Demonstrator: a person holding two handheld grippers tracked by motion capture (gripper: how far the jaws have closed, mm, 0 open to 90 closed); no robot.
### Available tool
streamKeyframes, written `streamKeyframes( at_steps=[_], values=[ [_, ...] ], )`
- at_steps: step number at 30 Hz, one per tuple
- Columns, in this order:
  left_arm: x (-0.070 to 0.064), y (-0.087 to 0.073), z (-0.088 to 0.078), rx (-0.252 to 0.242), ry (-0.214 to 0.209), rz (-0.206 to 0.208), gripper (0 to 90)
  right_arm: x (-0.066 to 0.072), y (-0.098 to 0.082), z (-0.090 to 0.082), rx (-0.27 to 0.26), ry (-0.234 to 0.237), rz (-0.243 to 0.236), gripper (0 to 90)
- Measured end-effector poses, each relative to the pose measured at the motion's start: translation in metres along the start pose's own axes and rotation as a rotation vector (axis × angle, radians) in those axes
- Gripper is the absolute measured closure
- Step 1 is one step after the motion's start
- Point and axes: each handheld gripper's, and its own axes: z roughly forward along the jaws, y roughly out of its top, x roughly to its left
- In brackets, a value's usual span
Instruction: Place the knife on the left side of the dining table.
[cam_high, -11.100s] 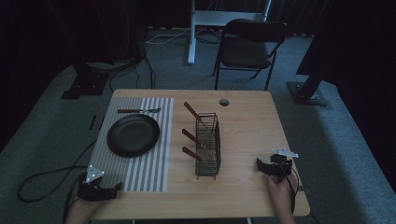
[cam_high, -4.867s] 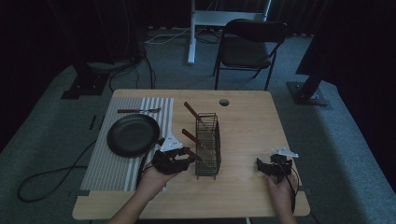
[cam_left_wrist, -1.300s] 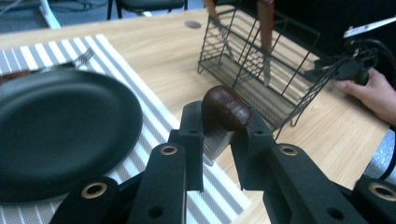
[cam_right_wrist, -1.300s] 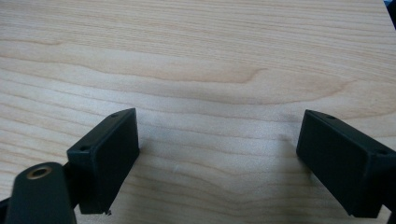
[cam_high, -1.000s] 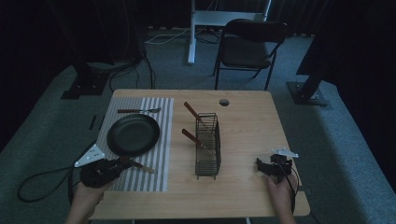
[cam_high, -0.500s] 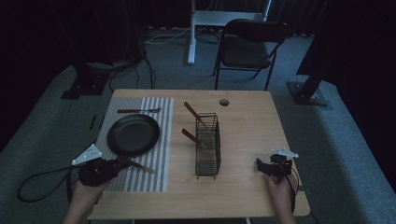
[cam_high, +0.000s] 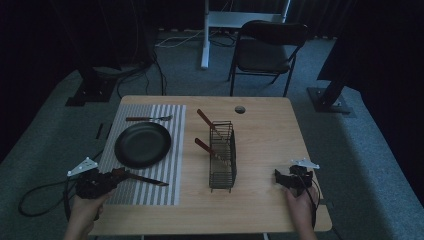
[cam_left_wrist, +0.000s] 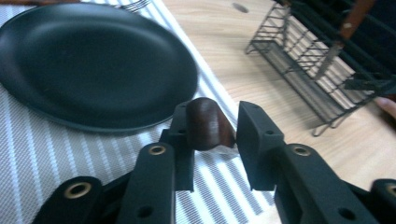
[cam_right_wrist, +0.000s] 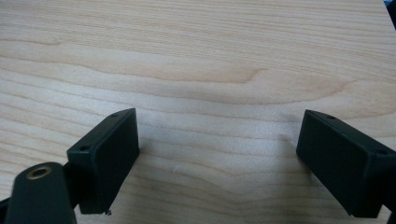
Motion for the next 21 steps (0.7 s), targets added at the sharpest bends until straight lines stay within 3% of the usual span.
streamKeyframes(
  at_steps=[9,14,21],
  values=[
    [0.021,-0.020,0.005,-0.007,0.044,-0.102,58.9,0.000,0.000,0.000,0.000,0.000,0.000,12.1],
    [0.027,-0.032,0.014,0.018,0.102,-0.106,48.3,0.000,0.000,0.000,0.000,0.000,0.000,12.1],
    [0.035,-0.038,0.022,0.054,0.116,-0.128,40.9,0.000,0.000,0.000,0.000,0.000,0.000,12.1]
  ],
)
